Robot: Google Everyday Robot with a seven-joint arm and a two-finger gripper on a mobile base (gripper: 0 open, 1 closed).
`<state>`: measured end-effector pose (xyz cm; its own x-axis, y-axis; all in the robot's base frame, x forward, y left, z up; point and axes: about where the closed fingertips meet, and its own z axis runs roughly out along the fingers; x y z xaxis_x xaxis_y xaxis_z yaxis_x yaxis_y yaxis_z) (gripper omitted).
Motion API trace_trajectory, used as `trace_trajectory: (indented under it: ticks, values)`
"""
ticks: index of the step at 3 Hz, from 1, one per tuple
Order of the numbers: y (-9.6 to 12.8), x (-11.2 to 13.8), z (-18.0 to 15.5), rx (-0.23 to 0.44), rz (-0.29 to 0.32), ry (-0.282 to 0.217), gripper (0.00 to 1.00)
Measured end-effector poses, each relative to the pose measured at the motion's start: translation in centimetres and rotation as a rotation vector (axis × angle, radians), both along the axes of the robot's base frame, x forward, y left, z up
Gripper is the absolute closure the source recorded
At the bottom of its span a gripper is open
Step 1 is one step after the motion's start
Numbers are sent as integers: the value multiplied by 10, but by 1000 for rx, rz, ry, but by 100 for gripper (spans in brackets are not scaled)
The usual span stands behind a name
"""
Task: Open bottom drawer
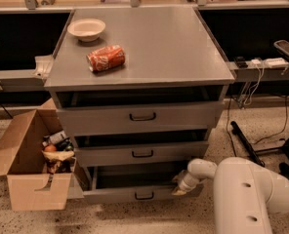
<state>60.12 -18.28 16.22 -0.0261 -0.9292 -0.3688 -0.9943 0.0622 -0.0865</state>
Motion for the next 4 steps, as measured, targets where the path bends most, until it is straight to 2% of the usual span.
trace_trajectory:
  ticks: [1,2,3,4]
  values:
    - [3,-33,4,24,28,29,99]
    - [3,-34,3,24,29,29,0]
    - [3,-40,2,33,33,38,0]
    - [2,-73,-7,77,54,79,0]
